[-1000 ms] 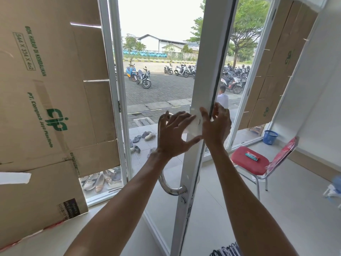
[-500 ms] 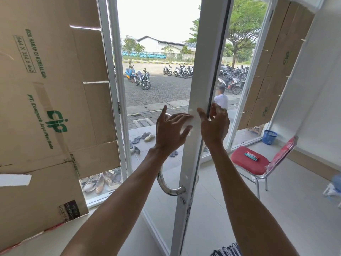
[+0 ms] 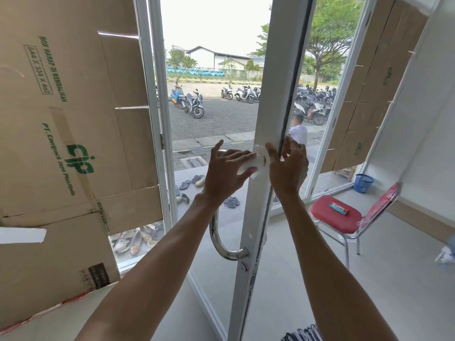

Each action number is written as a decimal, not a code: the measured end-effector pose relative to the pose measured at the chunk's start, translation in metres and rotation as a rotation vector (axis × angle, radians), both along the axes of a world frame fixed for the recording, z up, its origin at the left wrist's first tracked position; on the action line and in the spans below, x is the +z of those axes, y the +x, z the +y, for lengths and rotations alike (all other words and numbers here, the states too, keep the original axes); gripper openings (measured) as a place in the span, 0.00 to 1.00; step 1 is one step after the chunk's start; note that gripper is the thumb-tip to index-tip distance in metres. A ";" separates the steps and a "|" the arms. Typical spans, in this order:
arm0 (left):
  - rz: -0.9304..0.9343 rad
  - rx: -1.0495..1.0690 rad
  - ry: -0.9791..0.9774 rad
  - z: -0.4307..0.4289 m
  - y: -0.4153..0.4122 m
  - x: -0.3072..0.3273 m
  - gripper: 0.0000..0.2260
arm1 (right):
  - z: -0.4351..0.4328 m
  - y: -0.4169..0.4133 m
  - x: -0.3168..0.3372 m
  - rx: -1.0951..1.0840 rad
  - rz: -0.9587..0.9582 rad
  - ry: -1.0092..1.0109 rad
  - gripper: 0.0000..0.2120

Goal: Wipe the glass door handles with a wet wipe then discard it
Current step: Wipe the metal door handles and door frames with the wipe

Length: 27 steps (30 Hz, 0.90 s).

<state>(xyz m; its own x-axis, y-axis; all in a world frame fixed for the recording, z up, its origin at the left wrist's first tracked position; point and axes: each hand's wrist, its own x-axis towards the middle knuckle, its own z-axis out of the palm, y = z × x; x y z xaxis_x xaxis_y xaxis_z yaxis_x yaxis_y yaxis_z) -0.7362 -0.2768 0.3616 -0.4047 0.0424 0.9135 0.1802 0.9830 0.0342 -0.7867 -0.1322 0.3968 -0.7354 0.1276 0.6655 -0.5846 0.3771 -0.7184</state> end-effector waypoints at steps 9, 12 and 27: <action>-0.026 -0.004 -0.010 -0.017 0.002 0.005 0.14 | 0.001 -0.008 -0.001 0.024 -0.008 0.019 0.22; -0.024 -0.014 -0.020 -0.015 0.001 0.005 0.13 | 0.002 -0.007 0.000 0.022 -0.008 0.023 0.20; -0.064 0.027 -0.052 -0.022 0.002 0.005 0.14 | 0.002 -0.010 0.000 -0.002 -0.014 0.064 0.20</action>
